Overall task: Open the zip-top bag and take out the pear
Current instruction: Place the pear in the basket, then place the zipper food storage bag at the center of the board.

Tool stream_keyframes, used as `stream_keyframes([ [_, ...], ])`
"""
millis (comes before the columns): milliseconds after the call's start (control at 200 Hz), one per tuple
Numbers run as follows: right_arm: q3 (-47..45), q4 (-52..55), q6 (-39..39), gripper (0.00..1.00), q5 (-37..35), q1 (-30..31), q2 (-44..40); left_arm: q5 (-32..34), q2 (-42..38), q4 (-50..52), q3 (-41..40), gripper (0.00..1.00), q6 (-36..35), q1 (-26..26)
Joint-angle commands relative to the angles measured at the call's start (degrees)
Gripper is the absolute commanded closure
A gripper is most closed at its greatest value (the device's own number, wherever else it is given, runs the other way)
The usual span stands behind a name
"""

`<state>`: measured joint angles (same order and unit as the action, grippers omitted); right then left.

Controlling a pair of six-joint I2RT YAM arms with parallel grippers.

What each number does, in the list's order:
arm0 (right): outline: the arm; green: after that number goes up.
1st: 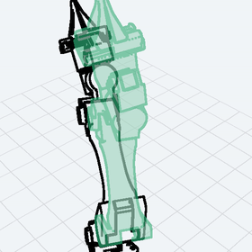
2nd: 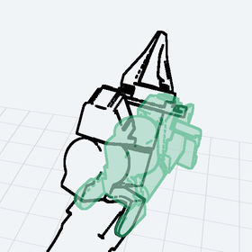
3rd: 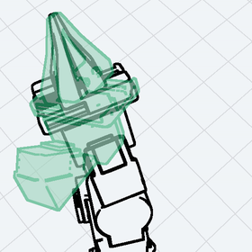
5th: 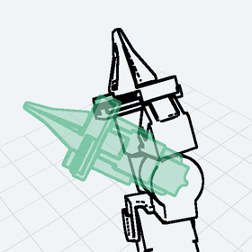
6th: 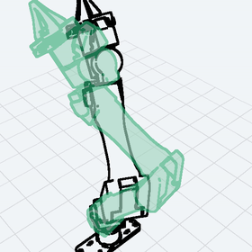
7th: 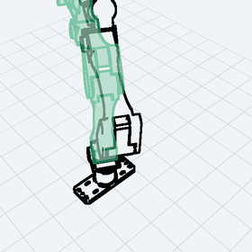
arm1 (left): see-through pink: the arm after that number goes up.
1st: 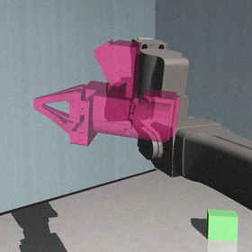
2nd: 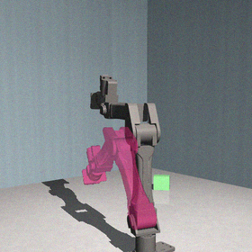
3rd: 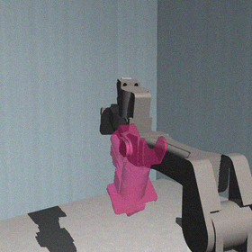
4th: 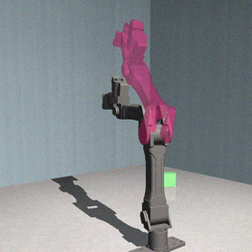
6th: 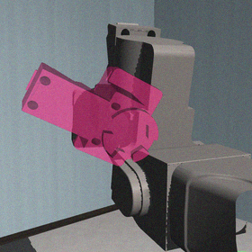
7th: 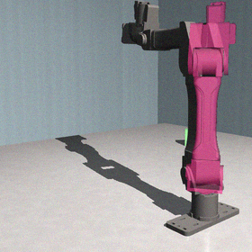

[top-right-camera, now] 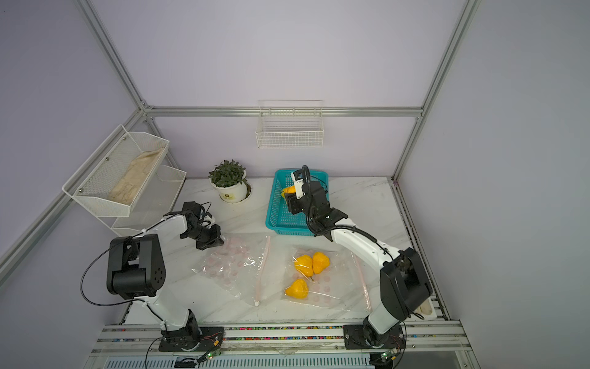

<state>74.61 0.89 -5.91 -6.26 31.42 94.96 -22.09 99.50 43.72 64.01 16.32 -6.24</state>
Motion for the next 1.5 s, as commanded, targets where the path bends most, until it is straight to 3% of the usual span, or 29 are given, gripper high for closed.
stream_keyframes([
  [0, 6.3, 6.3, -8.8, 0.79, -4.9, -2.3, 7.3, -0.2, -3.0, -1.3, -1.1, 1.0, -0.1, -0.4],
  [250, 21.4, 9.4, -17.9, 0.68, -20.5, -3.7, 25.8, 0.1, -4.7, -2.0, -1.7, 1.0, 1.1, -2.2],
  [470, 29.6, 9.2, -20.9, 0.54, -26.5, -5.4, 35.6, 0.2, -4.9, -2.0, -1.8, 1.0, 1.0, -2.6],
  [515, 31.0, 9.1, -21.0, 0.48, -26.8, -5.8, 37.1, 0.6, -5.1, -2.0, -1.9, 1.0, 1.0, -2.9],
  [600, 33.9, 9.9, -20.9, 0.24, -26.1, -6.5, 39.4, 2.2, -5.6, -1.8, -1.8, 1.0, 1.0, -3.1],
  [700, 35.9, 10.5, -20.1, 0.08, -24.5, -6.8, 40.4, 5.5, -6.6, -1.3, -1.6, 1.0, 1.1, -3.5],
  [755, 36.1, 10.1, -19.1, 0.03, -23.6, -6.9, 39.8, 7.3, -7.5, -1.3, -1.5, 1.0, 1.4, -3.8],
  [1070, 27.3, 8.1, -15.3, 0.03, -12.7, -6.9, 25.3, 12.8, -11.6, -1.2, 3.3, 1.0, 3.8, -8.8],
  [1495, 5.1, 12.0, -12.6, 0.03, -8.1, -6.9, -0.1, 11.6, 0.3, -1.3, 23.7, 0.96, 11.7, -8.4],
])
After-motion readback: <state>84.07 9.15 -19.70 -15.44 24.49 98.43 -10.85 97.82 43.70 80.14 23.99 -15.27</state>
